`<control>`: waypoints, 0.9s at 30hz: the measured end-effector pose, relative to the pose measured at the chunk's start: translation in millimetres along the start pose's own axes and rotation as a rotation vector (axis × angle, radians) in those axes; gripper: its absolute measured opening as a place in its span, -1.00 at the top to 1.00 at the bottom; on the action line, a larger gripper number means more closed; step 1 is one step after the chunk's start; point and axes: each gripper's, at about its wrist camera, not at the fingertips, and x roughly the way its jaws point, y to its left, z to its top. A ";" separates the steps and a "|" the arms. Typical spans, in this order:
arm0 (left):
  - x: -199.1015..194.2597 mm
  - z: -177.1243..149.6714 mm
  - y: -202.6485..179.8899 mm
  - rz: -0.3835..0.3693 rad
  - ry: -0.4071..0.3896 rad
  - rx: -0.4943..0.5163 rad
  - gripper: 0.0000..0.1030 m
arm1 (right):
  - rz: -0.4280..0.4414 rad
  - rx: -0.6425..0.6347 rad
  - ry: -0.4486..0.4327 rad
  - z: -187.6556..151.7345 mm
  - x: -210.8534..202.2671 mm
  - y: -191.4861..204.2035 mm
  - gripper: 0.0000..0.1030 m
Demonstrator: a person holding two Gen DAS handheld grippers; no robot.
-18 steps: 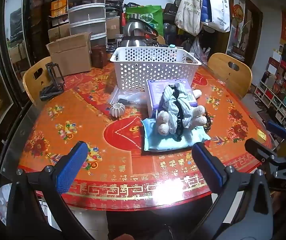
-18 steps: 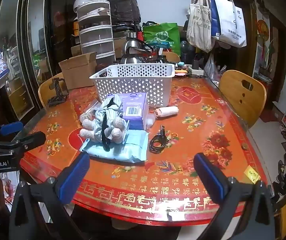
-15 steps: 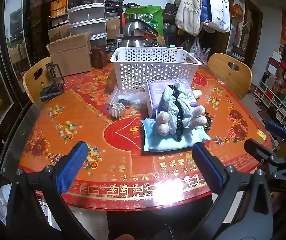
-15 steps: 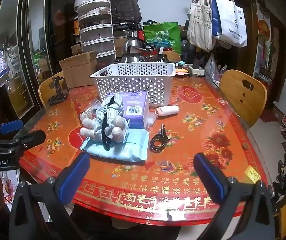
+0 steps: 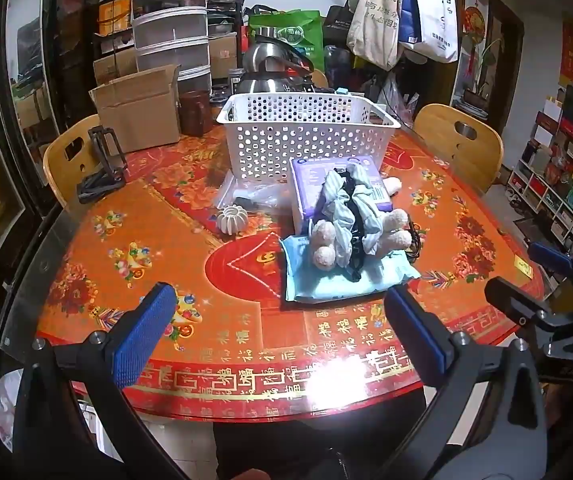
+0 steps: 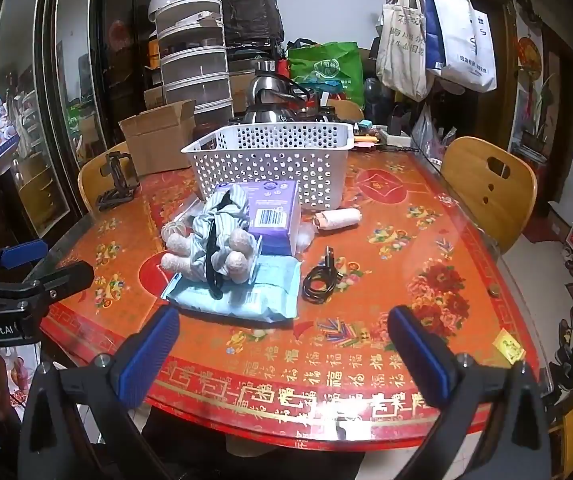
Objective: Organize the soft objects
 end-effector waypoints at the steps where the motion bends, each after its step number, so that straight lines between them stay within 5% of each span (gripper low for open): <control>1: -0.3 -0.2 0.2 -0.001 -0.001 0.001 -1.00 | 0.000 0.000 0.000 0.3 -0.3 -0.3 -1.00; 27: -0.1 0.6 -1.8 -0.002 -0.004 0.011 -1.00 | 0.011 0.006 0.005 -1.9 3.7 -0.4 -1.00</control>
